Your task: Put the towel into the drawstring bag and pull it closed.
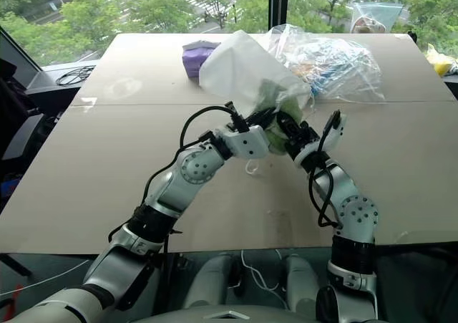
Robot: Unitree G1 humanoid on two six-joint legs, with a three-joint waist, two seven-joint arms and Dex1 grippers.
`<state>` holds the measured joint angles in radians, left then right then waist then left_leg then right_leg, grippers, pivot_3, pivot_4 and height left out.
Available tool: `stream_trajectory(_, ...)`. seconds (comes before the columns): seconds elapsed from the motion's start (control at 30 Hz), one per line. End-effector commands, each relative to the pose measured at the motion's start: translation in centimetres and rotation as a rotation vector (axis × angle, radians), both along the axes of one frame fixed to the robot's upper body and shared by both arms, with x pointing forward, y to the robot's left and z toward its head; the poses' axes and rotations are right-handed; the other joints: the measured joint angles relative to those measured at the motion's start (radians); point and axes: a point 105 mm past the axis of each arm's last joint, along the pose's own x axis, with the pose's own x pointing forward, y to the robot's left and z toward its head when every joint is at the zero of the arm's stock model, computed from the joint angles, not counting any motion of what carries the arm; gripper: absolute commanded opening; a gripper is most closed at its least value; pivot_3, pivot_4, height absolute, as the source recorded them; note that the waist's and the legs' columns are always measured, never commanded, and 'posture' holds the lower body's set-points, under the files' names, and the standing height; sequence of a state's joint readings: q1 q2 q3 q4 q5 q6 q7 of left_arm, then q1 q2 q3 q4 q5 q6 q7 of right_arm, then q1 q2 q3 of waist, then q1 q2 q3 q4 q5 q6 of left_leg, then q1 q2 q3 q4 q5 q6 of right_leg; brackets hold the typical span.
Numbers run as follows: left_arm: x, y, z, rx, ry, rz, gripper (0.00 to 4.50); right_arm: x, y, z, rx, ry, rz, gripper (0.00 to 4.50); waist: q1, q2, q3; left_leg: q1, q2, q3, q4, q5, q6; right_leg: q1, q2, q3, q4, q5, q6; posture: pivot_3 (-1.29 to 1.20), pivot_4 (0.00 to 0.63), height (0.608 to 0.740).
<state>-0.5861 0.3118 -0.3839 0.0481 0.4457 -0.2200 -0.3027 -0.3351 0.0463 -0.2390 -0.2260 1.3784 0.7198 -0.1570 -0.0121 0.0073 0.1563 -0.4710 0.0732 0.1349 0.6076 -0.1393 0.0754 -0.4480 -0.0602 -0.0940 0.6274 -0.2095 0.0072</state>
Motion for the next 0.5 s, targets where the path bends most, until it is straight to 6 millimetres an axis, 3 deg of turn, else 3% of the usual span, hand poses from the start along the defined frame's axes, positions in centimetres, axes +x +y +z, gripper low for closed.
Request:
stream_trajectory(0.03, -1.8, -0.6, 0.9, 0.086, -0.108, -0.135, 0.0, -0.2, 2.6, 2.0, -0.012, -0.095, 0.057, 0.12, -0.001, 0.0, 0.0, 0.0, 0.0, 0.0, 0.0, 0.0, 0.0, 0.0, 0.0, 0.0, 0.0, 0.0, 0.0, 0.0, 0.15, 0.738)
stream_trajectory(0.1, -2.3, -0.4, 0.9, 0.096, -0.107, -0.178, 0.0, 0.8, 2.2, 2.0, 0.001, -0.087, -0.007, 0.12, -0.001, 0.0, 0.0, 0.0, 0.0, 0.0, 0.0, 0.0, 0.0, 0.0, 0.0, 0.0, 0.0, 0.0, 0.0, 0.0, 0.15, 0.738)
stream_trajectory(0.17, -2.3, 0.0, 1.1, 0.079, -0.092, -0.194, 0.0, 2.9, -0.1, 1.3, 0.145, 0.024, -0.141, 0.12, -0.001, 0.0, 0.0, 0.0, 0.0, 0.0, 0.0, 0.0, 0.0, 0.0, 0.0, 0.0, 0.0, 0.0, 0.0, 0.0, 0.15, 0.738)
stream_trajectory(0.2, -2.4, 0.0, 1.1, 0.078, -0.084, -0.204, 0.0, 3.3, -0.6, 1.3, 0.183, 0.033, -0.155, 0.12, 0.002, 0.0, 0.0, 0.0, 0.0, 0.0, 0.0, 0.0, 0.0, 0.0, 0.0, 0.0, 0.0, 0.0, 0.0, 0.0, 0.15, 0.738)
stream_trajectory(0.3, -2.9, 0.1, 1.4, 0.057, -0.071, -0.234, 0.0, 1.7, 0.9, 2.7, 0.109, -0.104, -0.06, 0.12, 0.008, 0.0, 0.0, -0.001, 0.0, 0.001, 0.0, 0.0, 0.0, 0.0, -0.001, -0.001, 0.0, 0.0, 0.0, 0.0, 0.15, 0.738)
stream_trajectory(0.33, -3.0, 0.1, 1.6, 0.048, -0.068, -0.244, 0.0, 2.0, 0.0, 3.0, 0.184, -0.094, -0.094, 0.12, 0.006, 0.0, 0.0, -0.001, -0.001, 0.002, 0.0, 0.0, 0.0, 0.0, -0.001, 0.0, 0.0, 0.0, 0.0, 0.0, 0.15, 0.738)
stream_trajectory(0.4, -3.1, 0.3, 1.9, 0.019, -0.052, -0.252, 0.0, 3.5, -1.7, 1.9, 0.317, 0.036, -0.178, 0.12, 0.002, 0.0, 0.0, -0.001, -0.001, 0.003, 0.001, 0.0, 0.0, 0.0, -0.001, 0.001, 0.0, 0.0, 0.0, 0.0, 0.15, 0.738)
stream_trajectory(0.5, -2.8, 0.5, 2.8, -0.077, -0.011, -0.243, 0.0, 1.6, 1.9, 2.2, 0.07, -0.1, -0.044, 0.12, -0.001, 0.0, 0.0, 0.0, -0.001, 0.004, 0.002, 0.0, 0.0, 0.001, 0.0, 0.0, 0.0, 0.003, 0.004, 0.0, 0.15, 0.738)
